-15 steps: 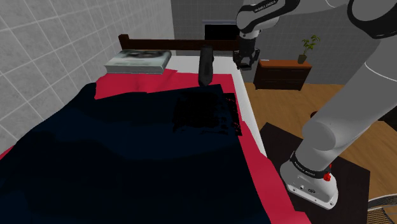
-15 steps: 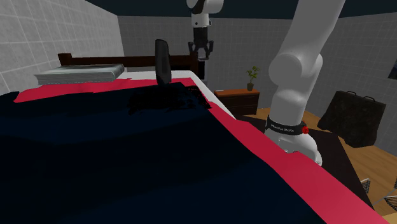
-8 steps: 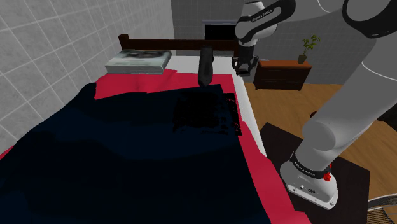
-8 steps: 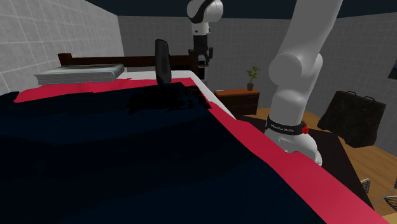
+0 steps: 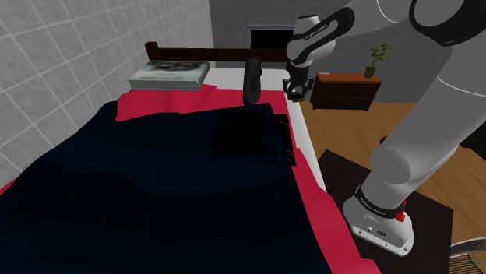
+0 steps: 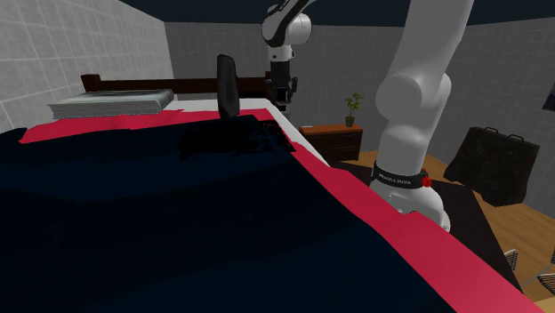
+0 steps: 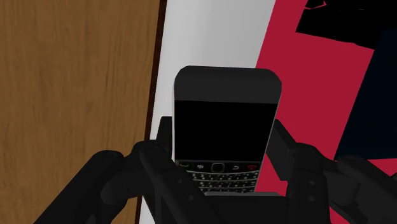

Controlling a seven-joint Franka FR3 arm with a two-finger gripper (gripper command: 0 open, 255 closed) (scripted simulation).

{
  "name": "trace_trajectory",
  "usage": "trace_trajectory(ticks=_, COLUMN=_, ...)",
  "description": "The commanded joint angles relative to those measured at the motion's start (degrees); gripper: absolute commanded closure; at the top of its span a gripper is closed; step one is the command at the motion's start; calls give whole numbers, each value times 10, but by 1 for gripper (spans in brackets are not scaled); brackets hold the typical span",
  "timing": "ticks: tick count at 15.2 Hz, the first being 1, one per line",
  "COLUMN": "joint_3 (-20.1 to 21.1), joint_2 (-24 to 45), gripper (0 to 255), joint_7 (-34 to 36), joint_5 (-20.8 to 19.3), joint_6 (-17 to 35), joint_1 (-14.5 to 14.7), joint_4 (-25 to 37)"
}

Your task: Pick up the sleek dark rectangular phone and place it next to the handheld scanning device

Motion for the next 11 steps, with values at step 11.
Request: trace_trajectory(ticks=11, joint_3=-1, joint_2=34, gripper=255, joint_7=3, joint_5=0, joint_6=61, joint_1=-1, joint_4=-27)
